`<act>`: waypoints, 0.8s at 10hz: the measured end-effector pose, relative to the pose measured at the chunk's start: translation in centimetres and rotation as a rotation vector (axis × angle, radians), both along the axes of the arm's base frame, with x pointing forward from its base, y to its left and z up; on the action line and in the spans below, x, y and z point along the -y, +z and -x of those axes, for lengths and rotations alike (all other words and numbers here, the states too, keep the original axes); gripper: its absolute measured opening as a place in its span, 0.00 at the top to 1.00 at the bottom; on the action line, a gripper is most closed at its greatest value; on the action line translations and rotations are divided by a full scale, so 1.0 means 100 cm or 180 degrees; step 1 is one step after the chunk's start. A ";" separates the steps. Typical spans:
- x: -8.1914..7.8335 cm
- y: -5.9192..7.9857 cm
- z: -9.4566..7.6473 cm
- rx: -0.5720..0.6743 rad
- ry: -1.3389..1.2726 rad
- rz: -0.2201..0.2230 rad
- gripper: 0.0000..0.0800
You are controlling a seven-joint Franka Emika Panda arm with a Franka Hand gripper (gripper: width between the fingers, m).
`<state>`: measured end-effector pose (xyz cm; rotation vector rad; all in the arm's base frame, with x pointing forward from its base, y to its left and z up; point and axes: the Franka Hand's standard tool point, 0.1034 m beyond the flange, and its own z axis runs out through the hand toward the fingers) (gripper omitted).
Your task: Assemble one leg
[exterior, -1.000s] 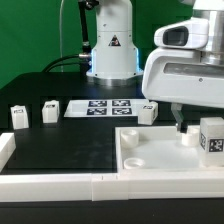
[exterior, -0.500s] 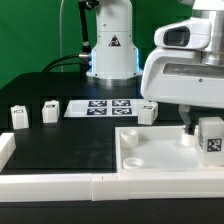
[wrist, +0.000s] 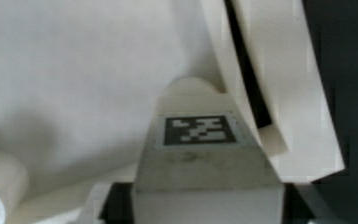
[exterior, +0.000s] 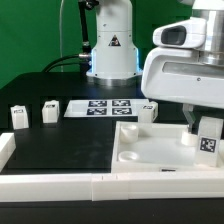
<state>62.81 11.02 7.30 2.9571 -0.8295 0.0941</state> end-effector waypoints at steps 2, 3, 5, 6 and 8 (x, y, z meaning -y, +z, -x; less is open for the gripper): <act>0.016 0.001 0.004 0.0089 -0.0763 0.0179 0.63; 0.024 0.001 0.008 0.0090 -0.1126 0.0258 0.62; 0.035 0.001 0.015 0.0066 -0.1570 0.0409 0.61; 0.040 0.001 0.018 0.0034 -0.1662 0.0448 0.59; 0.039 0.001 0.017 0.0041 -0.1659 0.0436 0.33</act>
Offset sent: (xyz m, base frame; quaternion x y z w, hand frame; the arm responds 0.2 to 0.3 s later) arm -0.0006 -0.0019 0.0020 -0.0314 0.0400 0.3388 0.9395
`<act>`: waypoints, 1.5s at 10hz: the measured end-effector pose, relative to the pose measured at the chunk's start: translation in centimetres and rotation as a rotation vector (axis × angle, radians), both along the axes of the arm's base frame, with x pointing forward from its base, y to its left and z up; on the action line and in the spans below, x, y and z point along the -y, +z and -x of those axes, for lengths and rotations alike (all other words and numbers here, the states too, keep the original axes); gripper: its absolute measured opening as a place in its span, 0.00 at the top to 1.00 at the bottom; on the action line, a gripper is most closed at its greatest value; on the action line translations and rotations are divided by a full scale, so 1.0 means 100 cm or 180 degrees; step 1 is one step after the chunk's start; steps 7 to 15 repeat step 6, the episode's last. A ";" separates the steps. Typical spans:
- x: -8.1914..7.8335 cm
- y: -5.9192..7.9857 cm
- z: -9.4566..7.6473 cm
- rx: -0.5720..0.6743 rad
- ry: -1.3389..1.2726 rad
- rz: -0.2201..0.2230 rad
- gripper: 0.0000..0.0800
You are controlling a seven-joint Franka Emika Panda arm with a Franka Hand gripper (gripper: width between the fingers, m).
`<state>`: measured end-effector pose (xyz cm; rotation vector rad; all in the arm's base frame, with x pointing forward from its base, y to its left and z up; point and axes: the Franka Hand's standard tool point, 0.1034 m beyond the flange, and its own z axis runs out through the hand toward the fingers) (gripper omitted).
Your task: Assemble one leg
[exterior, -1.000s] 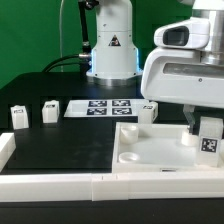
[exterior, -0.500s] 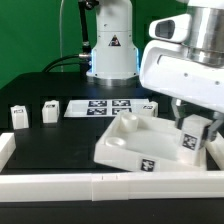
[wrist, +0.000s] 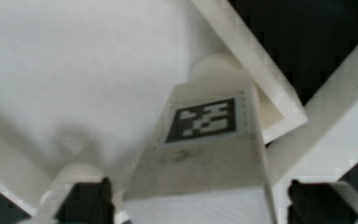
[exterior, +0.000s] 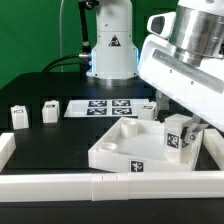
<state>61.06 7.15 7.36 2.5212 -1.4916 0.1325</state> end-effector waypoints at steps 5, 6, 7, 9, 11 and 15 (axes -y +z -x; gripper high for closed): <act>0.000 0.000 0.000 0.0000 -0.0007 -0.0005 0.19; 0.000 0.000 0.000 0.0001 -0.0007 -0.0005 0.19; 0.000 0.000 0.000 0.0001 -0.0007 -0.0005 0.19; 0.000 0.000 0.000 0.0001 -0.0007 -0.0005 0.19; 0.000 0.000 0.000 0.0001 -0.0007 -0.0005 0.19; 0.000 0.000 0.000 0.0001 -0.0007 -0.0005 0.19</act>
Offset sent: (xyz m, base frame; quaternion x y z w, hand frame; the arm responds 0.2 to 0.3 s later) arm 0.0000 0.0000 0.0000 0.0000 0.0000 0.0000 1.0000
